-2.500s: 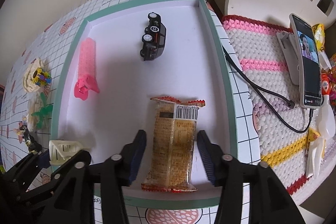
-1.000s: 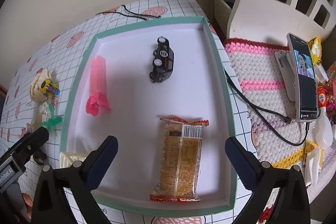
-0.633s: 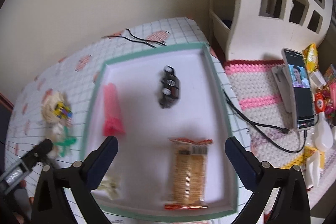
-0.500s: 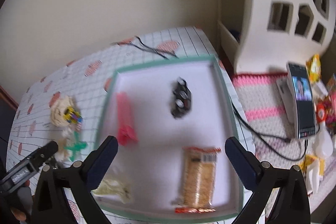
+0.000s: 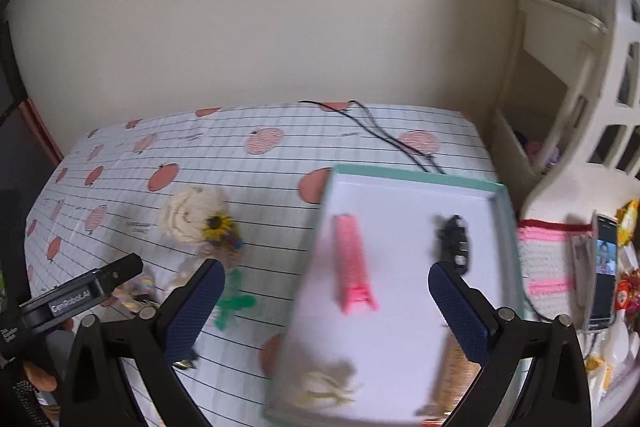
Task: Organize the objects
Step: 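Move both open tools back toward the remaining objects on the table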
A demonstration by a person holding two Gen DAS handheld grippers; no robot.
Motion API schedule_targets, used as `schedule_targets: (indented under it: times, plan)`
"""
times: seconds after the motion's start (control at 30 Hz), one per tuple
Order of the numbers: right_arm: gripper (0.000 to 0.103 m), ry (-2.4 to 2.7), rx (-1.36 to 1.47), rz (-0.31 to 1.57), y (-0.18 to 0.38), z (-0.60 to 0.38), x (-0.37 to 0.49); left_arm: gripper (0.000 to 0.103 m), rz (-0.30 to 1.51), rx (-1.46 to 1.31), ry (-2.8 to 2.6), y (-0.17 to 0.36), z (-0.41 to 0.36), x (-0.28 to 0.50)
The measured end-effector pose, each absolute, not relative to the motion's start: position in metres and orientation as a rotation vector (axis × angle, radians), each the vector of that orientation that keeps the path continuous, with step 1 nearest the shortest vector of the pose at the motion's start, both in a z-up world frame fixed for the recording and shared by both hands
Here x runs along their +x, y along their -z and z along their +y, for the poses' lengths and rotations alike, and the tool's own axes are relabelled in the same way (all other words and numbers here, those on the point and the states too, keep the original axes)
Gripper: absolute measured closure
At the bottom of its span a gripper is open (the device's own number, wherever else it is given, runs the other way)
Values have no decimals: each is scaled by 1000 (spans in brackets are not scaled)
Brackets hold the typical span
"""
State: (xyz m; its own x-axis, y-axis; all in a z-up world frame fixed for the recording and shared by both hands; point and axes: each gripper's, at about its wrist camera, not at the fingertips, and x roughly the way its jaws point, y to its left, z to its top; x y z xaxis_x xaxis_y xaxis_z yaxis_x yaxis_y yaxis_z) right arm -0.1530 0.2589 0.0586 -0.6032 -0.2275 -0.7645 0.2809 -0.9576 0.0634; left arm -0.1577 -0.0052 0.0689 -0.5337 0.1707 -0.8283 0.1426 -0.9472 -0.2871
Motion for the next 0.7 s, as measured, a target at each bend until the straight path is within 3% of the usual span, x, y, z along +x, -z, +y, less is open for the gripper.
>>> schedule_targets:
  times: [0.33, 0.5, 0.7]
  plan:
    - [0, 2397, 1272, 86, -39, 183, -156, 4, -636, -1572, -2735, -55, -70, -161]
    - [0, 2314, 1307, 226, -23, 147, -154, 4, -709, -1596, -2741, -46, -95, -162]
    - [0, 2241, 1426, 226, -8, 137, -154, 4, -716, -1648, -2719, -36, -102, -166]
